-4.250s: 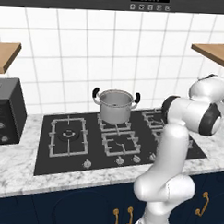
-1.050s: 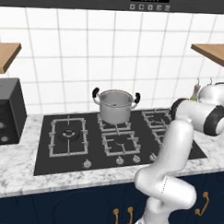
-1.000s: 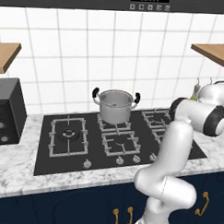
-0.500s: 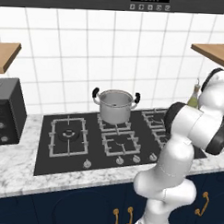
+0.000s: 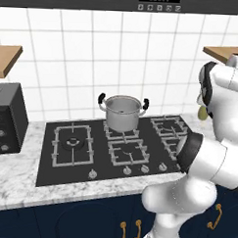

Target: Put the avocado and eggplant in the pot. Retrieve the spatula and lightly stir the vegetables in the pot.

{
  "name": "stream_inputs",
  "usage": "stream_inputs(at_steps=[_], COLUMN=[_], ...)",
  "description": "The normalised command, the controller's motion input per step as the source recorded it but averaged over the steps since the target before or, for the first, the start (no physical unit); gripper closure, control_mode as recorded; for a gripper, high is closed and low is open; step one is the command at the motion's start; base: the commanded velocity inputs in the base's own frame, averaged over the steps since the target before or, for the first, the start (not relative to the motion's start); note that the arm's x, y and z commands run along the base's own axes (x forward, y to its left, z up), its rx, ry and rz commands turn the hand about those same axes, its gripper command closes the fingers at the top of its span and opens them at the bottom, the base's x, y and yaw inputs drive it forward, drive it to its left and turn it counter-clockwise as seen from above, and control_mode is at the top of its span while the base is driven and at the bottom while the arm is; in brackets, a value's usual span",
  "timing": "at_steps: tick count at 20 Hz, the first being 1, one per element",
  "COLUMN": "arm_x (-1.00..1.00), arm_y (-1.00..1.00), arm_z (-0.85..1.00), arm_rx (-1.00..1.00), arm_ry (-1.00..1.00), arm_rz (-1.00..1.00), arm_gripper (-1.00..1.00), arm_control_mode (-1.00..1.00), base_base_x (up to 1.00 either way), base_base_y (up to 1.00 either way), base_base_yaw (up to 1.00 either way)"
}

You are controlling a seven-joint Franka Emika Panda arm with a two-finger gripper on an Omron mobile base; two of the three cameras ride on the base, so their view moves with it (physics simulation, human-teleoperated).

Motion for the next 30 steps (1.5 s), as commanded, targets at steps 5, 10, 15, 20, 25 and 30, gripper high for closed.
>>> stream_inputs(at_steps=[5,10,15,20,25,30], arm_x=[0.00,0.08,0.09,0.08,0.52,0.89], arm_y=[1.00,1.00,1.00,1.00,0.81,0.49], arm_z=[0.25,0.05,0.10,0.16,0.02,-0.02], arm_rx=[0.00,0.00,0.00,0.00,0.00,0.00], arm_ry=[0.00,0.00,0.00,-0.01,-0.08,-0.05], arm_rz=[0.17,0.18,0.16,0.15,0.09,0.04], arm_gripper=[1.00,1.00,1.00,1.00,1.00,1.00], arm_control_mode=[-1.00,-1.00,-1.00,-1.00,-1.00,-1.00], base_base_x=[0.00,0.00,0.00,0.00,0.00,0.00], base_base_y=[0.00,0.00,0.00,0.00,0.00,0.00], base_base_yaw=[0.00,0.00,0.00,0.00,0.00,0.00])
